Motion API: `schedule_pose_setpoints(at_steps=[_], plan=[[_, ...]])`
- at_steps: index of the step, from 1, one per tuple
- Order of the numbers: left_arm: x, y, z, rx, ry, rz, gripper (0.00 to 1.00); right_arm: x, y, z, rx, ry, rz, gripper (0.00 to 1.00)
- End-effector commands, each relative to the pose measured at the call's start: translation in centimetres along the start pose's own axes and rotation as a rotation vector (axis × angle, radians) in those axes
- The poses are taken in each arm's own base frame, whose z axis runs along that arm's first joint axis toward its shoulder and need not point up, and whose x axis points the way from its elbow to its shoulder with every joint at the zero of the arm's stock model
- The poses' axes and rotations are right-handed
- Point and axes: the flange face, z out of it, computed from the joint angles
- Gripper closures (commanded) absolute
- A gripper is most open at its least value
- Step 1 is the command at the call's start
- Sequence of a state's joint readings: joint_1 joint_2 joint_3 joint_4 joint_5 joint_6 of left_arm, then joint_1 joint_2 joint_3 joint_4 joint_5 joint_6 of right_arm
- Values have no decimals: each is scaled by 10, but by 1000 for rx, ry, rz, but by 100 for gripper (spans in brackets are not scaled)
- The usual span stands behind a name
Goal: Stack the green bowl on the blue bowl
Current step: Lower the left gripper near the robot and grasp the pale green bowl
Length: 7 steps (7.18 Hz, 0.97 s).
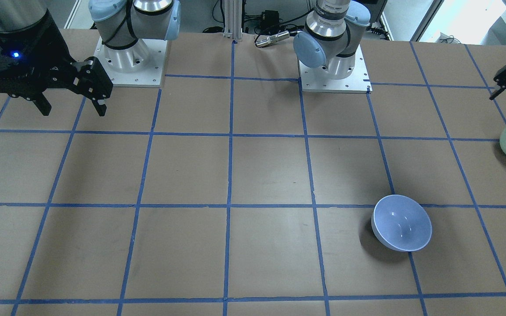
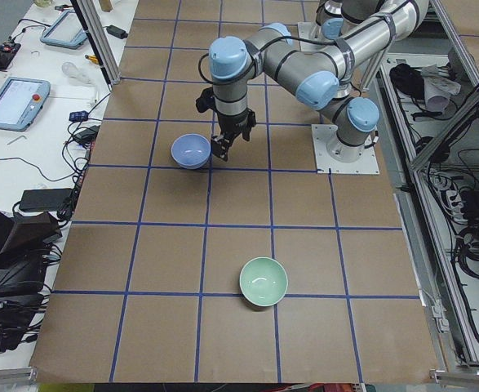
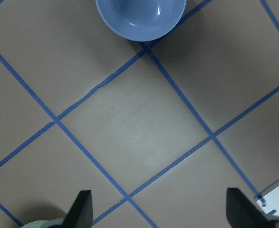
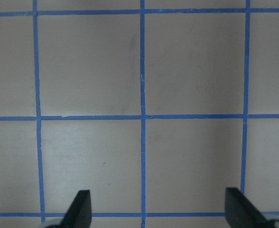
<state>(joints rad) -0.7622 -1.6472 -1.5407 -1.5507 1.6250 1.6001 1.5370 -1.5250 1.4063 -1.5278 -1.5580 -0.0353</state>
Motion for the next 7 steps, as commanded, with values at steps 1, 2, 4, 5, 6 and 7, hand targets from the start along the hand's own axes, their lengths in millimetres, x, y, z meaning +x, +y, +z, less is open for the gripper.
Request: schedule_pose_setpoints(at_steps=[1, 2, 4, 5, 6, 7], plan=[[-45, 107, 36, 0, -19, 211, 0, 0, 0, -1, 1, 1, 0, 0], [-61, 137, 57, 1, -10, 297, 0, 0, 0, 0, -1, 1, 0, 0], [-86, 204, 110, 1, -9, 533, 0, 0, 0, 0, -1, -1, 0, 0], [-97, 224, 129, -8, -20, 593, 0, 0, 0, 0, -1, -1, 0, 0], [-101, 246, 158, 14, 8, 652, 0, 0, 0, 0, 1, -1, 0, 0], [-103, 273, 188, 22, 12, 691, 0, 0, 0, 0, -1, -1, 0, 0]])
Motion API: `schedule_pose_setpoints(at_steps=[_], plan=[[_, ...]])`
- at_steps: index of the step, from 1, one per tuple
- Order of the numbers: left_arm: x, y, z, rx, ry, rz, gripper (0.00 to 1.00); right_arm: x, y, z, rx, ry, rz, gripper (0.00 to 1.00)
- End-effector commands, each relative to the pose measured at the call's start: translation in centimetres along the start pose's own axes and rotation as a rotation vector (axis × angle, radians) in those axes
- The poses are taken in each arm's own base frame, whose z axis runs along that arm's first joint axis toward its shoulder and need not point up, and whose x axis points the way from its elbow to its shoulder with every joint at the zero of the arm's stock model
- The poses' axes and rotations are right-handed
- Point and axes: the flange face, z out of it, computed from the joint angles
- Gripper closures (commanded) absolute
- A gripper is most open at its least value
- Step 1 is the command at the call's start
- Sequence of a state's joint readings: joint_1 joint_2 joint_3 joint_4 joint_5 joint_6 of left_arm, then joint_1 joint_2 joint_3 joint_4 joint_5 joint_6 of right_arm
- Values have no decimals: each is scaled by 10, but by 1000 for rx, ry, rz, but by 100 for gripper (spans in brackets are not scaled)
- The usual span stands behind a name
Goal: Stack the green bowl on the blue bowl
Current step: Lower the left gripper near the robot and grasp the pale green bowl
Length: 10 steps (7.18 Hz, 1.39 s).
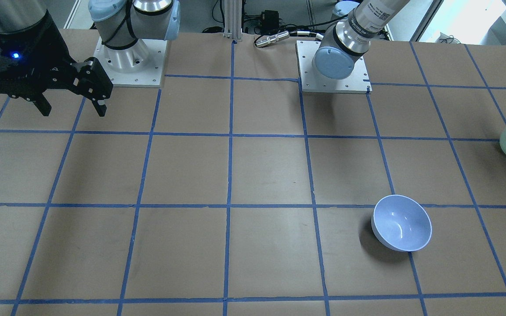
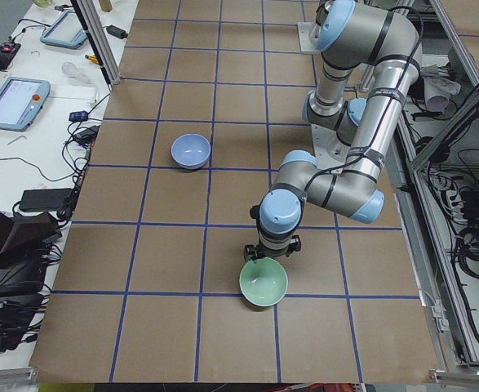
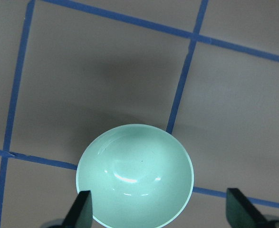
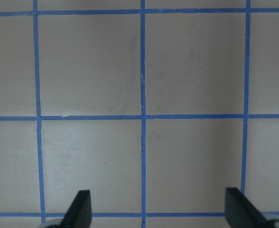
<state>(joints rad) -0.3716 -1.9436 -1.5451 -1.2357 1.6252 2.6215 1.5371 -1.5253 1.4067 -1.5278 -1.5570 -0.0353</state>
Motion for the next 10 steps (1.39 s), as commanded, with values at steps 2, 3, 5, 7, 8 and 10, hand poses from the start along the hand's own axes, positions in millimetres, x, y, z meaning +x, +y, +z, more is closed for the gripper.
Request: schedule_pose_setpoints(at_steps=[2, 3, 5, 7, 8, 10], plan=[[14, 41, 69, 9, 6, 124, 0, 0, 0, 0, 0, 0, 0, 0], [15, 37, 86, 30, 13, 127, 0, 0, 0, -1, 1, 0, 0, 0], [20, 26, 111, -4, -1, 186, 0, 0, 0, -1, 1, 0, 2, 0], [32, 28, 138, 9, 3, 170, 0, 0, 0, 0, 0, 0, 2, 0], [32, 28, 147, 21, 5, 176, 0, 0, 0, 0, 0, 0, 2, 0], [31, 30, 147, 10, 0, 199, 59, 0, 0, -1, 1, 0, 2, 0]])
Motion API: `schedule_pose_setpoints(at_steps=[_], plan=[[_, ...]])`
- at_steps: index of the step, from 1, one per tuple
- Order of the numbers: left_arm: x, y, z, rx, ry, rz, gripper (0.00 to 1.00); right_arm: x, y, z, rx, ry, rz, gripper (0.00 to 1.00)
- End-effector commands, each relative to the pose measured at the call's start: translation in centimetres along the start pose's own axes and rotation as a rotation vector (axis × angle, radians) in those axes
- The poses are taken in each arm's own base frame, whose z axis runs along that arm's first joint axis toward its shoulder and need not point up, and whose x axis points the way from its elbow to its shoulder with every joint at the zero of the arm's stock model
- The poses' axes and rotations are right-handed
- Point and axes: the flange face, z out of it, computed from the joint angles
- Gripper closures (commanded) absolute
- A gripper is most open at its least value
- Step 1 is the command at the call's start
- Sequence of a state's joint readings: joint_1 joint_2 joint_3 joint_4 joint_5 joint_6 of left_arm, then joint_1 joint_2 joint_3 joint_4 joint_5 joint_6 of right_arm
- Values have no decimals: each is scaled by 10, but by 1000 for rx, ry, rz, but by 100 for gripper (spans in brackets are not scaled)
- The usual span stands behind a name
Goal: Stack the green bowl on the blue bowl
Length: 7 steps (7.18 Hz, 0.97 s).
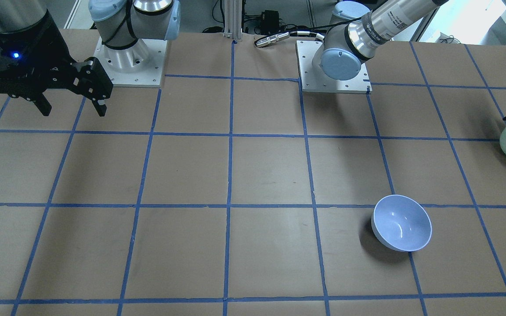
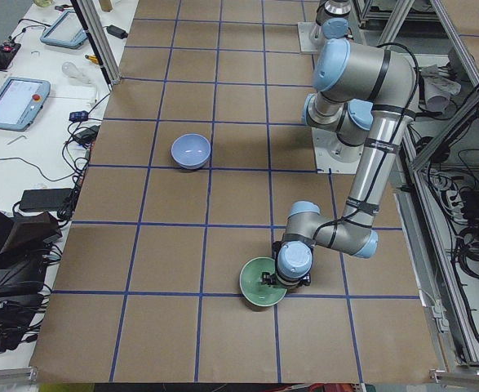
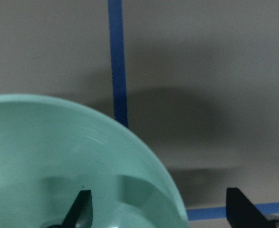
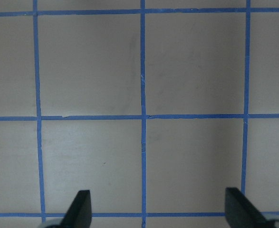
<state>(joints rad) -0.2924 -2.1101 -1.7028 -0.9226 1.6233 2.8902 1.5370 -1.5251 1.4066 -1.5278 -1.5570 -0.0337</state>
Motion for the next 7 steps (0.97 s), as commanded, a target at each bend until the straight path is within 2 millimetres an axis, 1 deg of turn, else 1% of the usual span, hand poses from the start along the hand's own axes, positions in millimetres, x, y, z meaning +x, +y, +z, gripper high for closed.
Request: schedule_pose_setpoints(at_steps=[1, 2, 4, 6, 7], plan=[[-1, 4, -1, -45, -13, 7, 98, 0, 0, 0, 0, 0, 0, 0], [-1, 5, -2, -54, -16, 8, 100, 0, 0, 0, 0, 0, 0, 0], [-1, 6, -9, -67, -16, 41, 100, 0, 0, 0, 0, 0, 0, 0], [-1, 6, -9, -67, -17, 44, 100, 0, 0, -1, 1, 0, 0, 0], [-1, 7, -12, -73, -17, 44, 100, 0, 0, -1, 1, 0, 0, 0]])
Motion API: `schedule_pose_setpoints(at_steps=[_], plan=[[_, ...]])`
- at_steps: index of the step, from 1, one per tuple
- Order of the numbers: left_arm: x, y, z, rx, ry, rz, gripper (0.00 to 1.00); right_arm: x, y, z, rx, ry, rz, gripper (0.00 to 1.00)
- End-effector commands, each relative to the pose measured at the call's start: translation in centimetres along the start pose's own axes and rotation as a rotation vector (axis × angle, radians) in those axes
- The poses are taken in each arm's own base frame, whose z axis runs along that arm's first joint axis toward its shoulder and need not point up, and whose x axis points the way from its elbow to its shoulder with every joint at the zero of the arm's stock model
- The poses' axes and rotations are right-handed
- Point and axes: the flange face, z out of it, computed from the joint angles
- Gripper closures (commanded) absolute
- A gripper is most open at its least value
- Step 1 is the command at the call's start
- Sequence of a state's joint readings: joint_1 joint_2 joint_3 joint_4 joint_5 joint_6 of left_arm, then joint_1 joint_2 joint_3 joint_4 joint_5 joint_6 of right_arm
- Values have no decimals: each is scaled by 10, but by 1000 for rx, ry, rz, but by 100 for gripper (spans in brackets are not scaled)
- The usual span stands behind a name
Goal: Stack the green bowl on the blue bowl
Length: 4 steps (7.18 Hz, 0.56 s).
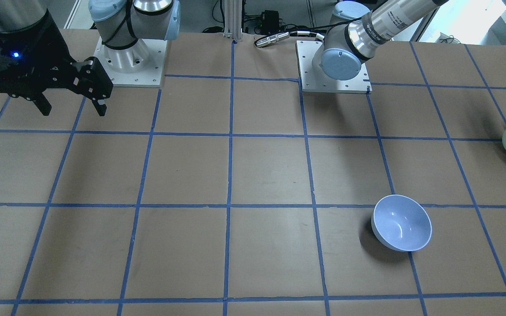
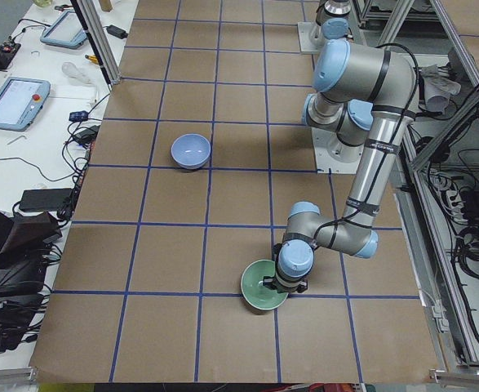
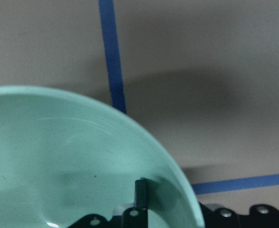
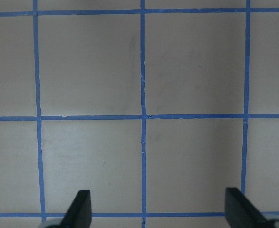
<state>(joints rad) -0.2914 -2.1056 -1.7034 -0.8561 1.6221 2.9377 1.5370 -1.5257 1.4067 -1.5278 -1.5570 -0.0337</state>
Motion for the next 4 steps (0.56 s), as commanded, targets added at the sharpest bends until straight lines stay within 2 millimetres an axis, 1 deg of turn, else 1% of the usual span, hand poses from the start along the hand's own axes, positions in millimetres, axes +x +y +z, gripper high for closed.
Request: schedule_pose_setpoints(at_steps=[1, 2, 3, 4], plan=[[0, 3, -8, -14, 0, -2, 100, 0, 0, 0, -1, 0, 0, 0], [-2, 3, -27, -36, -17, -34, 100, 0, 0, 0, -1, 0, 0, 0], [-7, 1, -59, -68, -34, -92, 100, 0, 0, 0, -1, -2, 0, 0], [-27, -10, -100, -67, -62, -89, 100, 0, 0, 0, -1, 0, 0, 0]])
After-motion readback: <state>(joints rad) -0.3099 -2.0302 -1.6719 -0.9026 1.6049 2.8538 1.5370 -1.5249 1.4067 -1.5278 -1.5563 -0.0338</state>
